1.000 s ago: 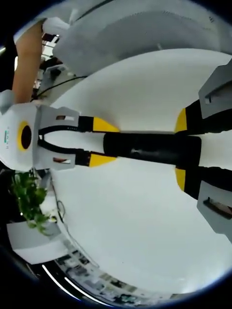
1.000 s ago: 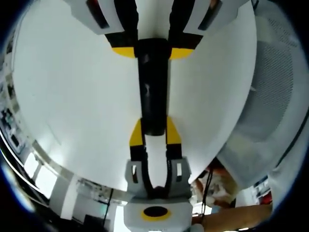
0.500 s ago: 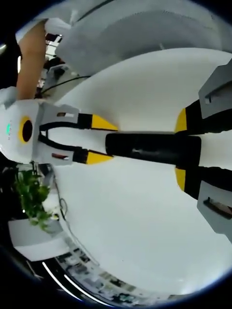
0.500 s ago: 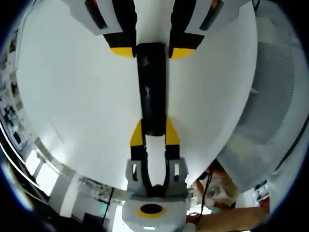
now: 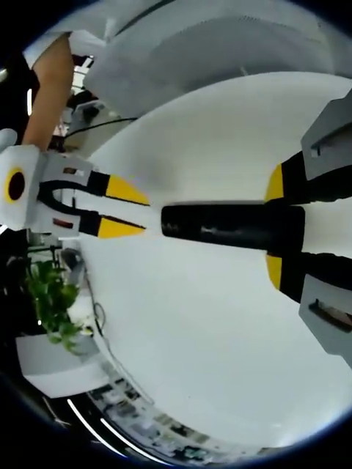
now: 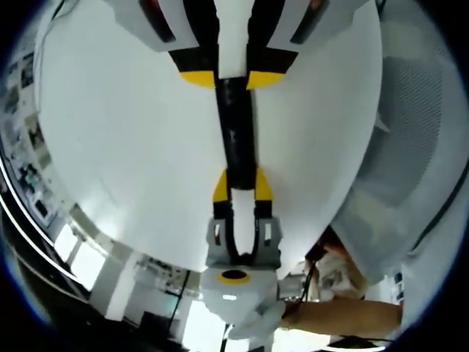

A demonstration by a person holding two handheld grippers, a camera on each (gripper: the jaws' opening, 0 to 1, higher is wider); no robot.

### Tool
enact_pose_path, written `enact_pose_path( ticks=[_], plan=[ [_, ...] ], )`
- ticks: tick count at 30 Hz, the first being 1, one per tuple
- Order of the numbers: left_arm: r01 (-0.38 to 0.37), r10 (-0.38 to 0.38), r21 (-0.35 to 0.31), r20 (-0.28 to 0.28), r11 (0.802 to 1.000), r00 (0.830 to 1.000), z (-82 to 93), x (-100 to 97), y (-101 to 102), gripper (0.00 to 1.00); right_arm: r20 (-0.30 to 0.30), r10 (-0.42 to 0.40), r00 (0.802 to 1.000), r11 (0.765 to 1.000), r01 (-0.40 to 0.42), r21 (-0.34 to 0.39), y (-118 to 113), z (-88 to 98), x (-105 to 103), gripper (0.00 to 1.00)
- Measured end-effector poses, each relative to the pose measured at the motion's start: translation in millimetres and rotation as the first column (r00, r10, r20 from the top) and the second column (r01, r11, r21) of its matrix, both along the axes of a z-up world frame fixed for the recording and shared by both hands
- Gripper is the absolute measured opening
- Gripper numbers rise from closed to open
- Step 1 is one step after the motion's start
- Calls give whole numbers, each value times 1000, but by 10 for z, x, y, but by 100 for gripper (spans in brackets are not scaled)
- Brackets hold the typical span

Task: Press the specified remote control buttons in sequence, fully releasing each button before pressing the next.

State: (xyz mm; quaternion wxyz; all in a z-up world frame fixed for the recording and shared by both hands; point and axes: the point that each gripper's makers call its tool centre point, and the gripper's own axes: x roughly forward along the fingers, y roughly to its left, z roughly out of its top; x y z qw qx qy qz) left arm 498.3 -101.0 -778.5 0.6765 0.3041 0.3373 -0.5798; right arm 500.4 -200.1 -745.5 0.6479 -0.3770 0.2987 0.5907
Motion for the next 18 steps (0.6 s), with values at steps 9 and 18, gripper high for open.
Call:
enact_pose_path(
  ticks=[9,18],
  plan=[
    [3,-3,4,-1,1000,1000,1,-2,-1,24,55,52,997,997,-48,-67,-19,23,73,0],
    [2,-2,-3,0,1000,1000,1,0,-6,24,43,63,997,995,-59,-84,6,-2,99,0]
  ],
)
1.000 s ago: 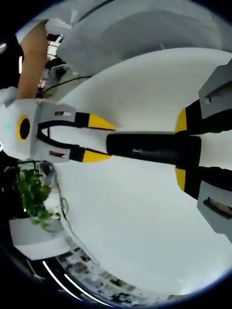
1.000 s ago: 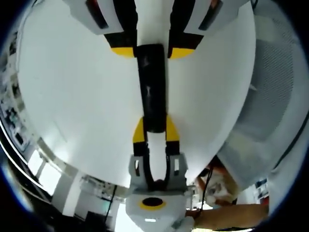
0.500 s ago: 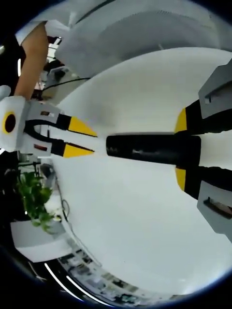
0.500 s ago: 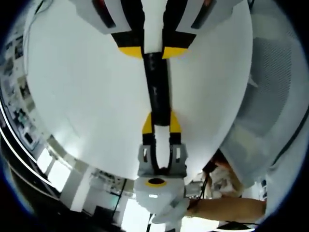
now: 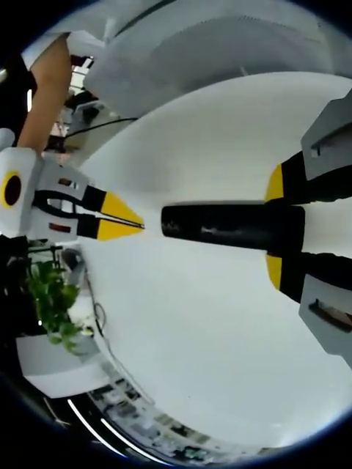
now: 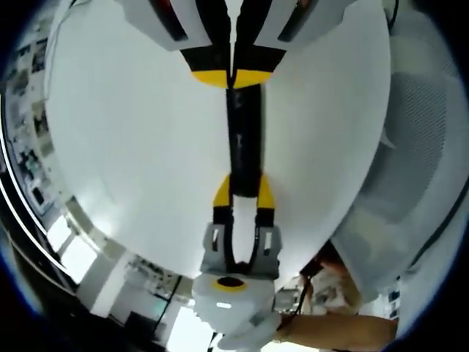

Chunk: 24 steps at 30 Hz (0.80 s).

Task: Press the specified remote control buttons in sequence, fully releasing each button before pressing the next.

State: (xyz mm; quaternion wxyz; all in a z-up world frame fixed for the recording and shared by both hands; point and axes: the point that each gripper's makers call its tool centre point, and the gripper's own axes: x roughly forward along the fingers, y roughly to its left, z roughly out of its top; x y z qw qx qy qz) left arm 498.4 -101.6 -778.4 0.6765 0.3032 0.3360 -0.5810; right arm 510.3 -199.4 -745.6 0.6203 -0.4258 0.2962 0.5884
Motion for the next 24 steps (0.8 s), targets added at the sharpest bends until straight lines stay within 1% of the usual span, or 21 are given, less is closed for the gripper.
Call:
enact_pose_path(
  ticks=[6,10,16,24],
  plan=[
    [-1,1,-5,1,1000,1000,0,3,-6,24,-26,-36,999,999,35,-7,10,-38,9,0],
    [0,0,-6,1,1000,1000,0,5,-9,24,-30,-51,998,999,51,-13,15,-59,17,0],
    [5,-5,-4,1,1000,1000,-2,7,-11,24,-50,-39,998,999,38,-32,26,-100,-10,0],
    [10,-10,-3,2,1000,1000,-3,11,-10,24,-60,-19,998,997,14,-76,20,-173,-23,0]
  ],
)
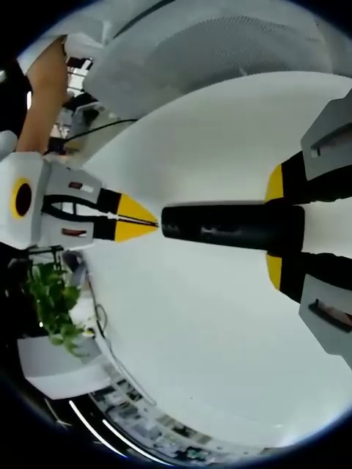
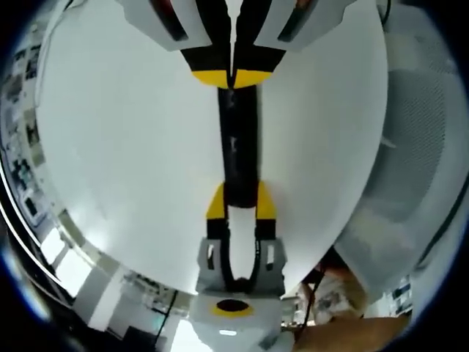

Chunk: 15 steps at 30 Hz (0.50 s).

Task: Press the specified remote control buttons in sequence, fully releasing each button before pressing the next.

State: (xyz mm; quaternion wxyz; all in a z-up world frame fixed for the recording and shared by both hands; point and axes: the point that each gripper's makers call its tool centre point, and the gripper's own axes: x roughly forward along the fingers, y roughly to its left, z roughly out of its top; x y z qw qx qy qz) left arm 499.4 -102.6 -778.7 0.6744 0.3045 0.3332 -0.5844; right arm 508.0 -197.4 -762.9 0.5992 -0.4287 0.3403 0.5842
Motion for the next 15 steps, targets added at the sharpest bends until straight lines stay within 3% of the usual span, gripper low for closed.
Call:
enact_pose_path(
  ticks=[15],
  plan=[
    [1,-1,-2,1,1000,1000,-2,4,4,24,-10,16,1000,1000,-16,-26,0,-44,-6,0]
  ],
)
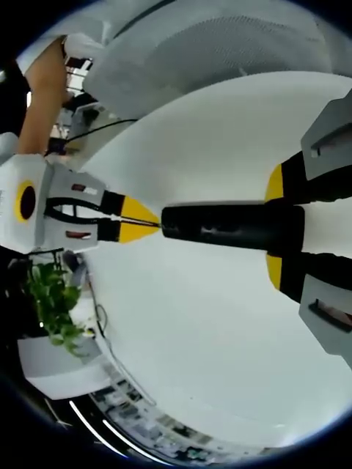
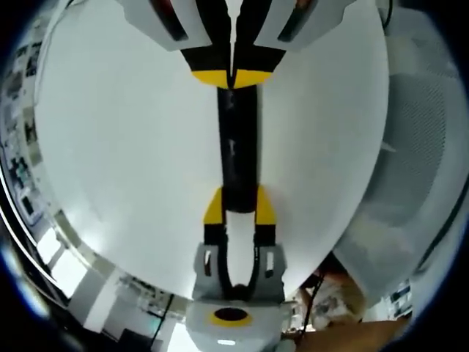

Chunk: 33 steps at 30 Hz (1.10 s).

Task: Press the specified remote control buttons in sequence, fully releasing each button before pressing the next.

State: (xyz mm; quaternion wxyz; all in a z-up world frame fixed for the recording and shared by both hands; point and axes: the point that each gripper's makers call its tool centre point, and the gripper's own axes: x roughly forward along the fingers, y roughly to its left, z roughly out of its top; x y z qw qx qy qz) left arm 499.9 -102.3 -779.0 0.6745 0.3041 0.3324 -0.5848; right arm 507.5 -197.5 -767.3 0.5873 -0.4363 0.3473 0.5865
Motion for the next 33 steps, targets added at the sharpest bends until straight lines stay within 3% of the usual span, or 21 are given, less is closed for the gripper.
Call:
enact_pose_path(
  ticks=[33],
  plan=[
    [1,-1,-2,0,1000,1000,5,-3,4,24,-3,23,1000,999,-23,-24,24,-45,5,0]
  ],
)
